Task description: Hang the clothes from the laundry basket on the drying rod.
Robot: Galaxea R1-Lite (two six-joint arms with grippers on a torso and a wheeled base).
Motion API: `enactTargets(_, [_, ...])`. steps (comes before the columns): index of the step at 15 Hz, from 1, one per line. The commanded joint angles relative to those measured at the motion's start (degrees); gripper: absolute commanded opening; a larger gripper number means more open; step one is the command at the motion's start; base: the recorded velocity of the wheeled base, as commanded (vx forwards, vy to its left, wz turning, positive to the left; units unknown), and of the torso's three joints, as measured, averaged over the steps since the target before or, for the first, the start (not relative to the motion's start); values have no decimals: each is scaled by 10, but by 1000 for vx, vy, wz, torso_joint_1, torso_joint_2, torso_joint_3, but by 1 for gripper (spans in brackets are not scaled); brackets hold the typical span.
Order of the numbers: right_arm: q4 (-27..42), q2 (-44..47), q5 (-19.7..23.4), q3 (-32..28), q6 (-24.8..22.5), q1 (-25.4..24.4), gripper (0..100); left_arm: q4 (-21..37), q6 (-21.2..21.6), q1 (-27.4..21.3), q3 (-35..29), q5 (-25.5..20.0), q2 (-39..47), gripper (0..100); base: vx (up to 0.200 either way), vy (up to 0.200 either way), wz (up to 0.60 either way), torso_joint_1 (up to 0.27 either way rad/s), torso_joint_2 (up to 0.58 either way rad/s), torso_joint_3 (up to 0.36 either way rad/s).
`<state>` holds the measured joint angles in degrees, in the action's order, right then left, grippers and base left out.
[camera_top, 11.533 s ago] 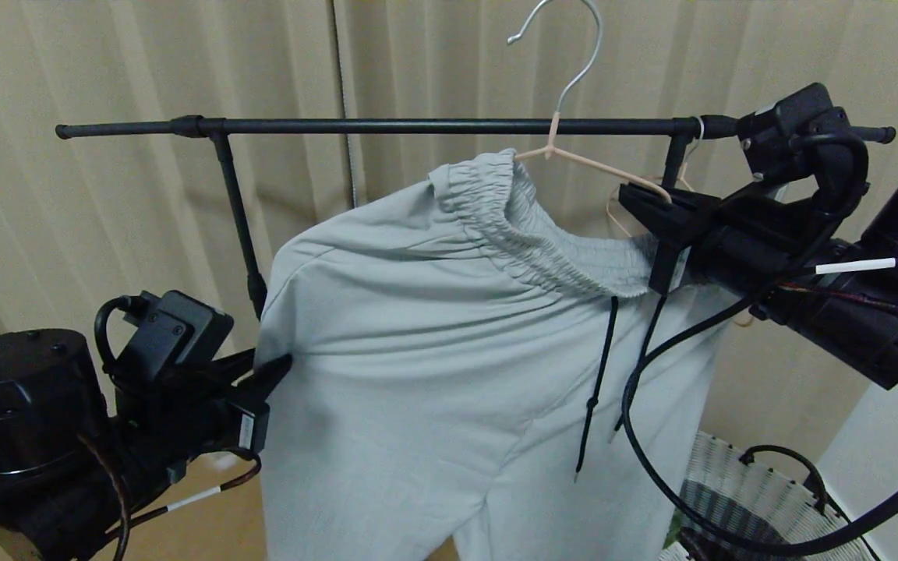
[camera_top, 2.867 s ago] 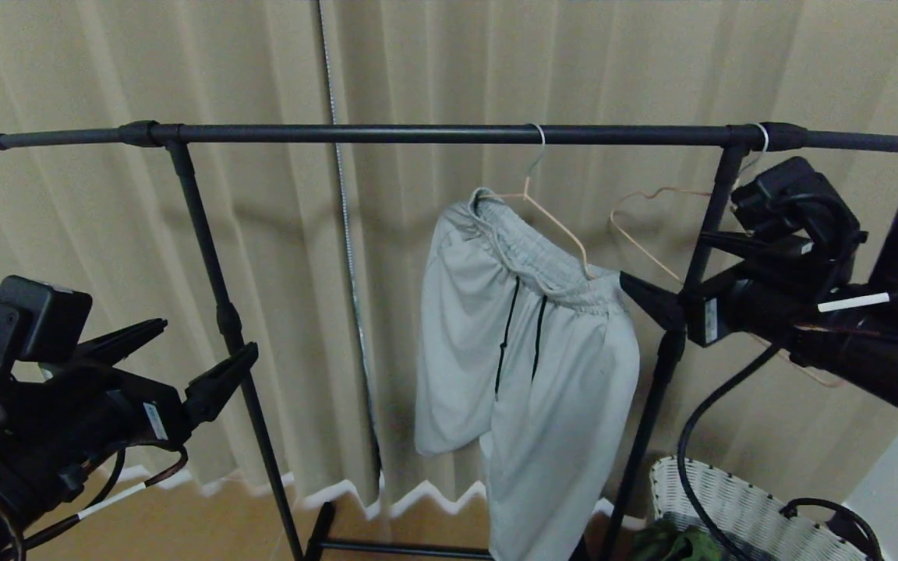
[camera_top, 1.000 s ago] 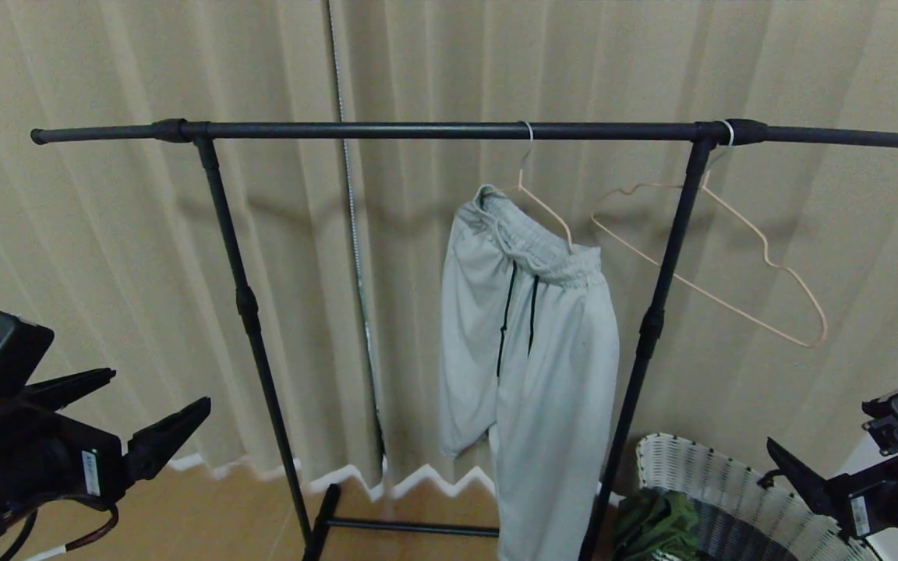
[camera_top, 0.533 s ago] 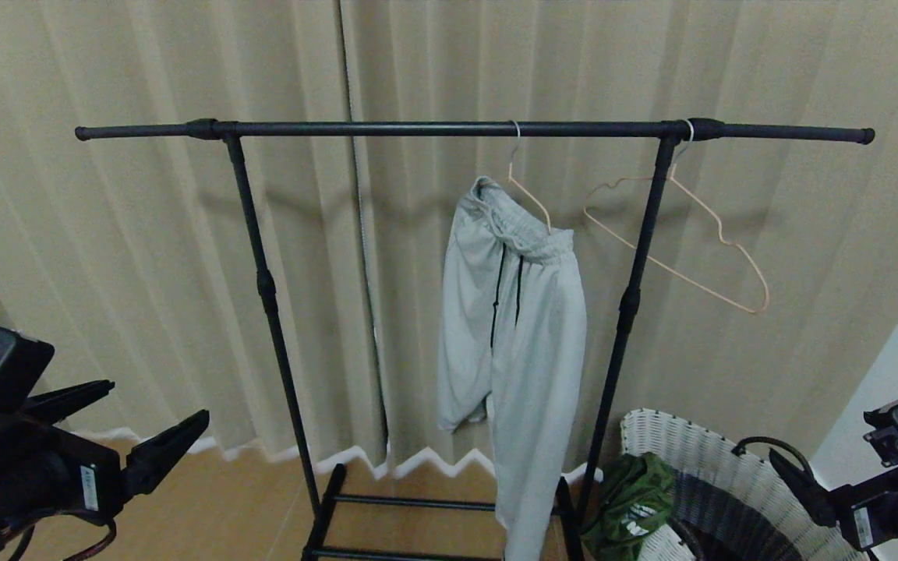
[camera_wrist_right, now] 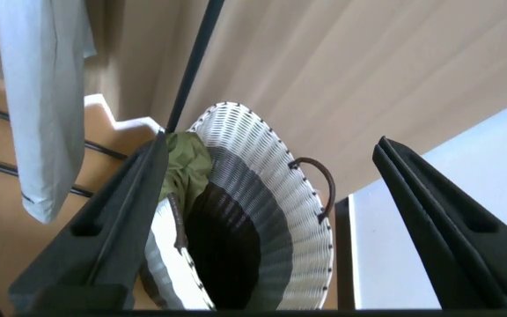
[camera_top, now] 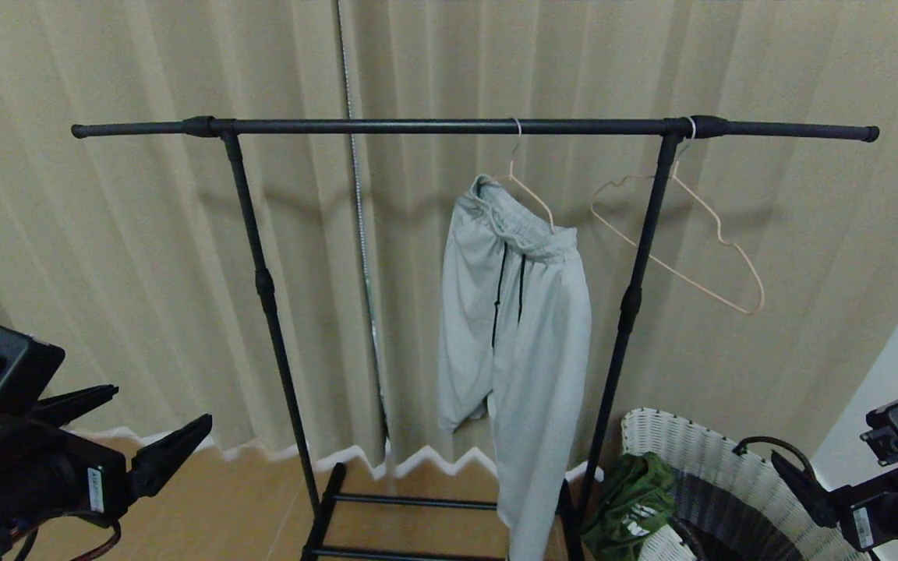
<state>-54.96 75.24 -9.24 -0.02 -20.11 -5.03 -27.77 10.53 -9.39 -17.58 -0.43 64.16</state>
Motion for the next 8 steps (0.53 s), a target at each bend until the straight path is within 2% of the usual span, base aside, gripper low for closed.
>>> enactTargets(1, [-1, 3, 0, 0, 0, 2, 100, 0, 0, 0, 1, 0, 1, 100, 0, 0, 0, 0, 0, 0])
enactTargets(8, [-2, 7, -1, 0, 0, 2, 100, 0, 0, 0, 6, 0, 2, 100, 0, 0, 0, -9, 23, 11])
